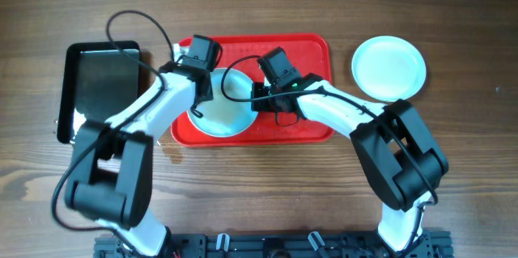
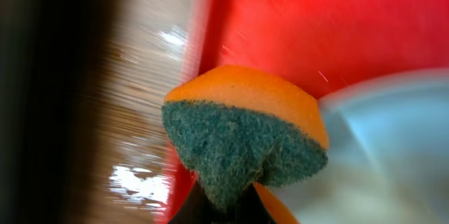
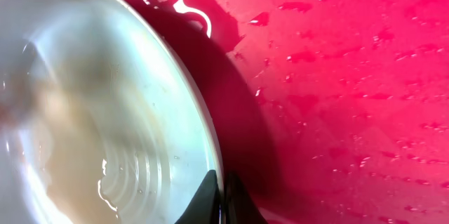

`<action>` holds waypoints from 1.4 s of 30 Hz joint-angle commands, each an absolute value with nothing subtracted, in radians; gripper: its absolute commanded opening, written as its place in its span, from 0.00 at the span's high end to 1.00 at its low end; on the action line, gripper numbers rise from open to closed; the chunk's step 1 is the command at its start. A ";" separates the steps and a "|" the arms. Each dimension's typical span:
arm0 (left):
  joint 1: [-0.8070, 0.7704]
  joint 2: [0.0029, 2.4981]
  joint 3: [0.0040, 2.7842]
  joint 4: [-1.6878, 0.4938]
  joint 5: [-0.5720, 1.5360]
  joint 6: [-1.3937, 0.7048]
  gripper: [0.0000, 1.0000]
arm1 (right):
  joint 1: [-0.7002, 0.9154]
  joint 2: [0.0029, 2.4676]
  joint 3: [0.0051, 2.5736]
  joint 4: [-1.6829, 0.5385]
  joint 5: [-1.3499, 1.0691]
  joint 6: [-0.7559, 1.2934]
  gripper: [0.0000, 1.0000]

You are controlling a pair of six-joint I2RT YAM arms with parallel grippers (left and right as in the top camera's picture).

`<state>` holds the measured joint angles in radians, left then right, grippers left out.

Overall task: Clean dirty plates on tray and stack at the side
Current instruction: 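Scrub the plate with the left gripper's sponge while the right holds it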

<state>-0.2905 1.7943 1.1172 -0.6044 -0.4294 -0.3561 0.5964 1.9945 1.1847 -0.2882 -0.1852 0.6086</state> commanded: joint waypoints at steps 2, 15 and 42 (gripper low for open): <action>-0.268 1.684 1.139 -0.603 -0.490 -0.377 0.96 | 0.582 2.026 1.170 -0.307 -0.118 0.606 0.96; -0.287 1.776 1.130 -0.566 0.101 -0.394 0.96 | 0.582 2.026 1.170 -0.308 -0.118 0.606 0.96; -0.308 1.866 1.145 -0.725 -0.761 -0.398 0.96 | 0.582 2.026 1.170 -0.307 -0.118 0.605 0.96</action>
